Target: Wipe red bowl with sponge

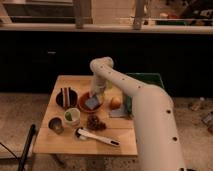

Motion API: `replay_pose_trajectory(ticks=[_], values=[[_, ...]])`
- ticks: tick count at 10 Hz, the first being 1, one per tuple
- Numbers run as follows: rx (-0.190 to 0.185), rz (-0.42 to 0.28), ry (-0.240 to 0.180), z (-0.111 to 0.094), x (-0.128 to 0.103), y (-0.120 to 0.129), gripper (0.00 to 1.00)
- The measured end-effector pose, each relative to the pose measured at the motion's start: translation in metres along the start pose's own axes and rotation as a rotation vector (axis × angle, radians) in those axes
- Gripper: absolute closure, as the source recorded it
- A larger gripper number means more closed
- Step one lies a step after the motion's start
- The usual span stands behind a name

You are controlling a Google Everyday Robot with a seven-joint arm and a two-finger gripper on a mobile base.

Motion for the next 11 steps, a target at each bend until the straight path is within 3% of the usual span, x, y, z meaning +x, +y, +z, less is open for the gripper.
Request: replay_pose_trajectory(ticks=[3, 6, 11], values=[[-0.022, 0.010, 0.009, -0.006, 0.004, 0.013, 1.00], [-0.006, 0.040, 0.039, -0.022, 0.014, 0.019, 1.00], [0.025, 0.056, 0.071, -0.031, 0.036, -0.009, 1.00]])
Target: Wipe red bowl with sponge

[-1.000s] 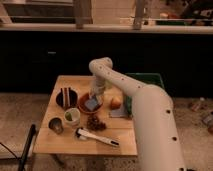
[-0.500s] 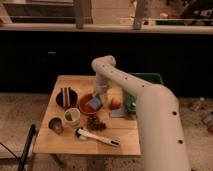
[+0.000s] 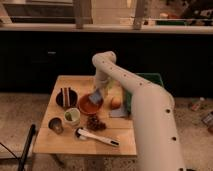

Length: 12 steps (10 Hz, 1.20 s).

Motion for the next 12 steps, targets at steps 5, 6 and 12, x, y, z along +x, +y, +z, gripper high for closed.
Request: replay_pose_trajectory(ticks=[5, 6, 12], values=[[-0.001, -0.078, -0.029, 0.013, -0.022, -0.034, 1.00], [-0.005, -0.105, -0.040, 0.016, -0.032, -0.037, 1.00], [-0.071, -0.165, -0.081, 0.020, -0.051, -0.005, 1.00]])
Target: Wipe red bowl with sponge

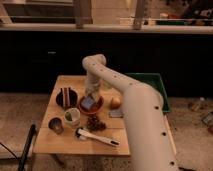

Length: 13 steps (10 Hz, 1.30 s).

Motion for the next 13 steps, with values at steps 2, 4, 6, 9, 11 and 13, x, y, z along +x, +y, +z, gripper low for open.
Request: replay_pose_trajectory(ticks=[2, 4, 6, 9, 11, 13], values=[[-0.011, 0.036, 0.006, -0.008, 0.010, 0.023, 1.00], [-0.003, 0.075, 0.019, -0.015, 0.018, 0.035, 1.00], [0.021, 0.107, 0.039, -0.021, 0.028, 0.034, 1.00], [0.046, 0.130, 0.067, -0.023, 0.043, 0.014, 1.00], [0.058, 0.129, 0.071, -0.019, 0.048, -0.001, 1.00], [0.065, 0.118, 0.071, -0.015, 0.048, -0.014, 1.00]])
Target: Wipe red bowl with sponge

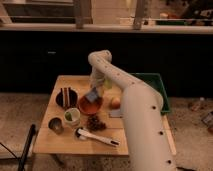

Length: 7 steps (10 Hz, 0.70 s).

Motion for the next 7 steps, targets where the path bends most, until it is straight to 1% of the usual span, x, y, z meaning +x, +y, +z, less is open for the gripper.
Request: replay_pose_trajectory(ticks=[2, 3, 5, 7], values=[[-0.002, -0.055, -0.012, 0.005, -0.020, -0.013, 1.00], [-0.010, -0.083, -0.021, 0.008, -0.030, -0.013, 1.00], [-0.033, -0.123, -0.042, 0.016, -0.047, -0.006, 1.00], [-0.056, -0.133, -0.058, 0.020, -0.053, 0.006, 1.00]])
